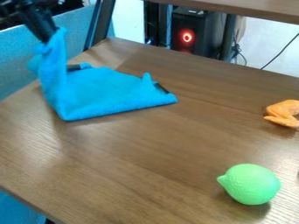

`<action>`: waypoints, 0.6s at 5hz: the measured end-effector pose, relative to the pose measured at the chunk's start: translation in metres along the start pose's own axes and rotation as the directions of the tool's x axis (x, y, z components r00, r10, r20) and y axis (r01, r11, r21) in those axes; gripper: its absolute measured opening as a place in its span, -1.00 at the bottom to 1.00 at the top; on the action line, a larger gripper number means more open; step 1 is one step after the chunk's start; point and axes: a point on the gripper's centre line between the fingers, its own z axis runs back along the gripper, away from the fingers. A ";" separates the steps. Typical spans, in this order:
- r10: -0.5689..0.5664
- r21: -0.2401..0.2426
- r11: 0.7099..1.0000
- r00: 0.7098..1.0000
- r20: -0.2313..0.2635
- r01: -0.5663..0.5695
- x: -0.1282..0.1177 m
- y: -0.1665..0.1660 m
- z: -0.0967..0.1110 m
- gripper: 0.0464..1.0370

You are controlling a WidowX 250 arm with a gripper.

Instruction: Fold the cloth from bottom left to top right

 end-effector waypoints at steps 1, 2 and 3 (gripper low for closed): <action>-0.003 -0.012 1.000 1.000 -0.010 0.002 0.013 -0.027 -0.009 -0.99; -0.010 -0.005 1.000 1.000 -0.028 0.009 0.025 -0.055 -0.028 -0.99; -0.015 0.018 1.000 0.999 -0.050 0.016 0.031 -0.077 -0.051 -0.99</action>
